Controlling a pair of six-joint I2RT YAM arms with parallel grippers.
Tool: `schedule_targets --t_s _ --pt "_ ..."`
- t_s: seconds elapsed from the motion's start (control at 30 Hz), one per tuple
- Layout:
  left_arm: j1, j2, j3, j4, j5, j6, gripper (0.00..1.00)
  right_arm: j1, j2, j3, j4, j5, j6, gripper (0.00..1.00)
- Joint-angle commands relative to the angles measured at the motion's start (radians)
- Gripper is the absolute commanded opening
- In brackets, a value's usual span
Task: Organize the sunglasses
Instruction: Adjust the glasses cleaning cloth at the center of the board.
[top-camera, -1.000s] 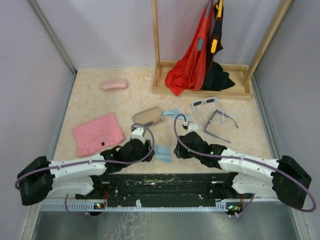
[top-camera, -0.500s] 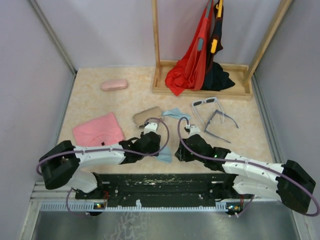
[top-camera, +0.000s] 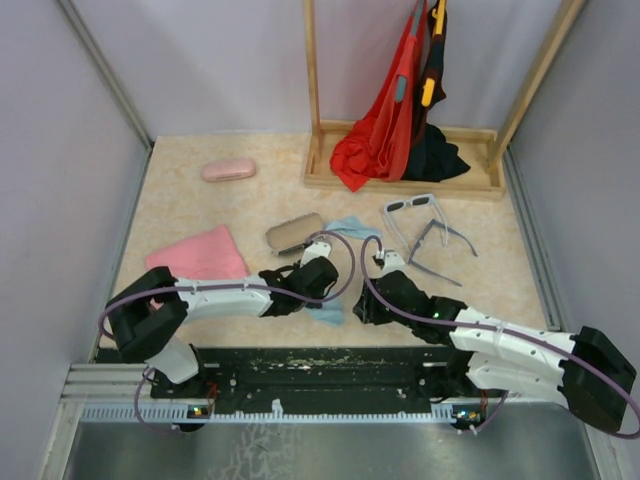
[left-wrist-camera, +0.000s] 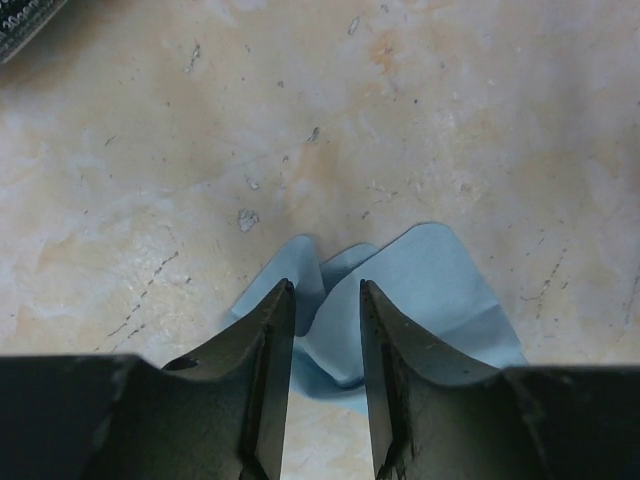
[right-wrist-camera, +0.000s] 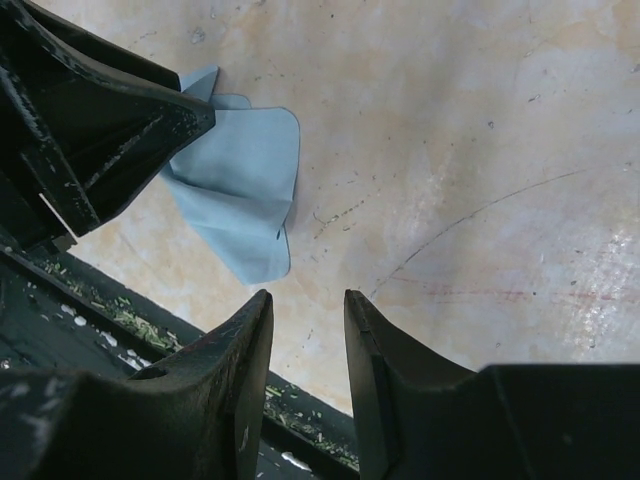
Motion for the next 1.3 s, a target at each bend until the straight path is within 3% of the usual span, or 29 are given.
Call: schedule_targets --t_s 0.0,0.23,0.43,0.7,1.0,1.2,1.27 --pt "0.002 0.015 0.028 -0.062 0.005 0.006 0.39 -0.002 -0.041 0.002 0.008 0.026 0.008 0.36" --pt "0.003 0.02 0.05 -0.106 0.011 -0.003 0.37 -0.003 -0.056 -0.002 -0.001 0.027 0.007 0.36" --pt "0.003 -0.006 0.051 -0.123 0.014 -0.008 0.45 -0.002 -0.056 -0.006 0.009 0.022 0.003 0.36" --pt "0.002 -0.03 0.047 -0.131 0.007 -0.02 0.45 -0.002 -0.049 -0.014 0.024 0.012 0.004 0.36" --pt "0.002 0.005 0.042 -0.104 0.04 -0.019 0.24 -0.003 -0.052 -0.01 0.018 0.011 0.004 0.36" --pt "0.003 -0.017 0.044 -0.1 0.031 0.012 0.01 -0.002 -0.078 -0.012 0.017 0.021 0.01 0.36" --pt "0.005 -0.042 0.046 -0.09 0.02 0.039 0.01 -0.003 -0.112 -0.021 0.026 0.031 0.01 0.36"
